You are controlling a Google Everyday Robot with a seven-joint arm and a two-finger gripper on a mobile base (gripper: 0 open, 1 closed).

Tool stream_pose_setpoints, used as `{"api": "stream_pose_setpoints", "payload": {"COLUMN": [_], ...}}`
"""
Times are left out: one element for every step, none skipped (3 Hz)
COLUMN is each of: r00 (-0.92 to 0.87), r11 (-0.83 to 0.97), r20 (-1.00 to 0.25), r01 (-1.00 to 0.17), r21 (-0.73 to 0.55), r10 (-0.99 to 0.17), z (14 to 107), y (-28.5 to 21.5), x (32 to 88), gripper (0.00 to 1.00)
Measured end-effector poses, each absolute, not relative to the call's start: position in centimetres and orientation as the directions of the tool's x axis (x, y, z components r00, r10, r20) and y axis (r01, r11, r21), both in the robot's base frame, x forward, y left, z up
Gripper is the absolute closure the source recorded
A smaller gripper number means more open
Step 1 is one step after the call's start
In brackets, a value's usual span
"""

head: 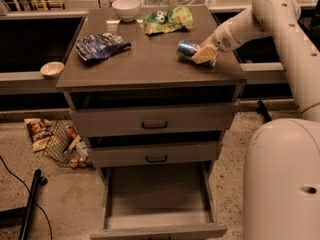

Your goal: Pick redbull can from bottom drawer and place on counter

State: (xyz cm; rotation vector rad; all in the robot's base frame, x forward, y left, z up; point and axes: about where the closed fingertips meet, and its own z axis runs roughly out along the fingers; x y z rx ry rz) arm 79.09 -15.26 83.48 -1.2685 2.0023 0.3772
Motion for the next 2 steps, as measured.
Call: {"api": "stream_pose_setpoints", "payload": {"r00": [-0.287,-0.304], "r11": [0.494,0.505], "r20": [-0.696,-0.692], "r01": [-0.863,-0.857], "r21": [-0.111,-0.101], "r10": [-0.658,-0.655], "z": [83.02,82.79], "y": [-15.73,-15.98], "x": [79.63,80.07], "gripper": [0.58,0.34]}}
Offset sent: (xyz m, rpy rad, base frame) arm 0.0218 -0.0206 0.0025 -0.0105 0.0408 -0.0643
